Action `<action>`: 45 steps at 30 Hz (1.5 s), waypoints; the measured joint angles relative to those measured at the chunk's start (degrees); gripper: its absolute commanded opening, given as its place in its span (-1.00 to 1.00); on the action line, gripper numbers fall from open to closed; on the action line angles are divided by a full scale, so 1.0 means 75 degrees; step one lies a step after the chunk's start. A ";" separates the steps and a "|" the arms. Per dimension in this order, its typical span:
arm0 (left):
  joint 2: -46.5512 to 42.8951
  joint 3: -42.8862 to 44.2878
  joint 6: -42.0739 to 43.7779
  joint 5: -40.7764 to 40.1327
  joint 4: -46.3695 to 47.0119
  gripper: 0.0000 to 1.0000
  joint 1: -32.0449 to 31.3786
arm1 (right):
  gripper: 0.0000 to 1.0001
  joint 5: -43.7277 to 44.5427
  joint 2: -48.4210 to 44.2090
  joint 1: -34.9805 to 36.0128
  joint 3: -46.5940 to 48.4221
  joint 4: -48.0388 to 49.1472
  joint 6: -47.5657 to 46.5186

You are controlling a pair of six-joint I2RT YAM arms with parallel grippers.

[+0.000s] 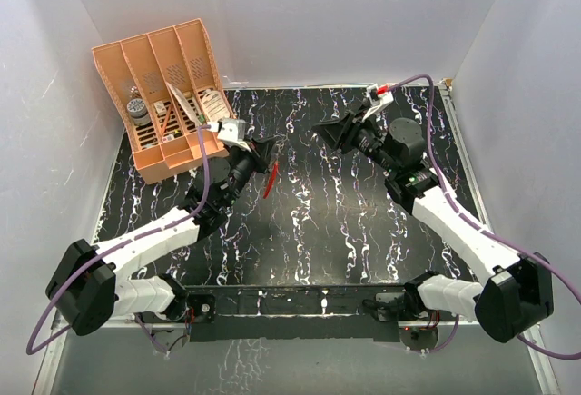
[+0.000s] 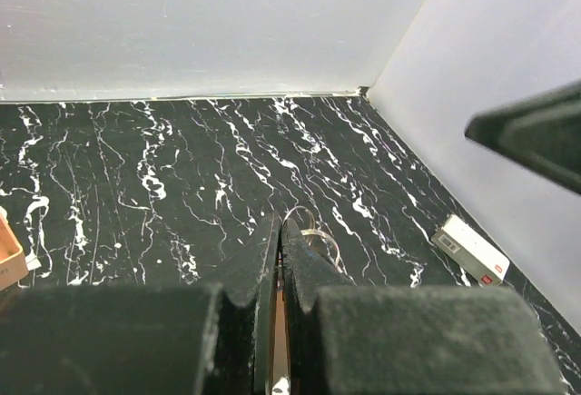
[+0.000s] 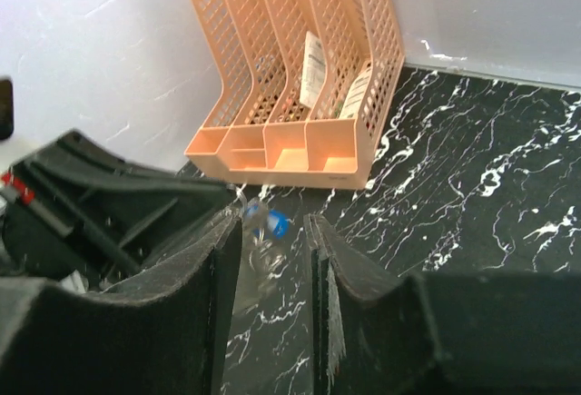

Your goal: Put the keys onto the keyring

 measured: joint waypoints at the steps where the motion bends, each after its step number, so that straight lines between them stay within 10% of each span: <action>1: 0.0003 0.0038 -0.0055 0.0026 -0.0061 -1.00 0.0044 | -0.36 -0.0073 -0.0044 0.0000 -0.0047 -0.0038 -0.0035; 45: 0.3515 0.6105 -0.0997 0.1568 -0.6729 -1.00 0.0484 | -0.39 -0.1268 -0.0195 0.0341 -0.0746 -0.0810 -0.0219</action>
